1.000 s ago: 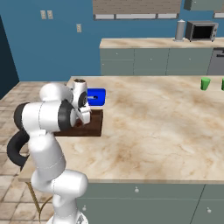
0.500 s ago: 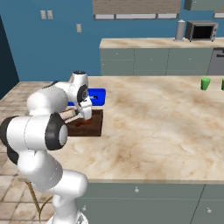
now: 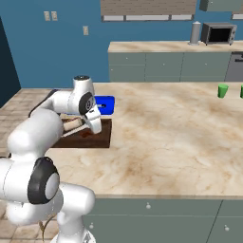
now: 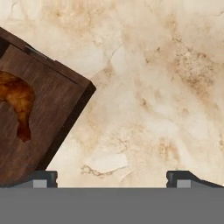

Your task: Gather the lemon wedge and squash from the fridge and place them on a tray on the dining counter. Then gather the chicken drumstick and steak from the fridge and place them on the other tray.

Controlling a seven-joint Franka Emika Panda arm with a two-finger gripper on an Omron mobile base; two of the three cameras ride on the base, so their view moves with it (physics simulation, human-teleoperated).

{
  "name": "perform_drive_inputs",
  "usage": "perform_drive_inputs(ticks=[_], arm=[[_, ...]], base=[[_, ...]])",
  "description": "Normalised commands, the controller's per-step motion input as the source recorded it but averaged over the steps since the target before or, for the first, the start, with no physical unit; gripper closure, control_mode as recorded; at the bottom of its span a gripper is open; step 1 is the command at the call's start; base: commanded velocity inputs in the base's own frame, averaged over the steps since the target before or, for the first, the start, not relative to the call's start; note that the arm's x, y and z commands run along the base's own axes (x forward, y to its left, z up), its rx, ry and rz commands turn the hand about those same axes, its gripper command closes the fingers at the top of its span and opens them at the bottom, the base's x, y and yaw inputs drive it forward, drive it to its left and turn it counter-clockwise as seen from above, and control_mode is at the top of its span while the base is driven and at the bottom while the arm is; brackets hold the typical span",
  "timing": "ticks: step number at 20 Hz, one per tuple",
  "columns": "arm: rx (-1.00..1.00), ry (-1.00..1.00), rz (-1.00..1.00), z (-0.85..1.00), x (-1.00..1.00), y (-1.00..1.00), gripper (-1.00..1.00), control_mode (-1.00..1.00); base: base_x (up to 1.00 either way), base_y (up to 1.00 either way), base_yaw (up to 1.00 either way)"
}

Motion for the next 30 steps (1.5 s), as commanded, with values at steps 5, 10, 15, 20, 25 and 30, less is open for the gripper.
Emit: perform_drive_inputs(ticks=[5,10,15,20,25,30], arm=[[-0.04,-0.08,0.10,0.29,-0.93,-0.13,-1.00,-1.00],[-0.01,-0.04,0.22,0.23,-0.98,0.00,-1.00,-1.00],[-0.03,0.00,0.22,0.06,-1.00,0.06,-1.00,-1.00],[-0.04,0.00,0.17,0.13,-0.99,0.13,-1.00,-1.00],[-0.06,-0.01,0.13,0.21,-1.00,0.02,-1.00,-1.00],[-0.07,-0.12,0.07,0.07,-1.00,0.00,-1.00,-1.00]], base=[[0.00,0.00,0.00],[0.00,0.00,0.00],[0.00,0.00,0.00],[0.00,0.00,0.00],[0.00,0.00,0.00],[0.00,0.00,0.00]])
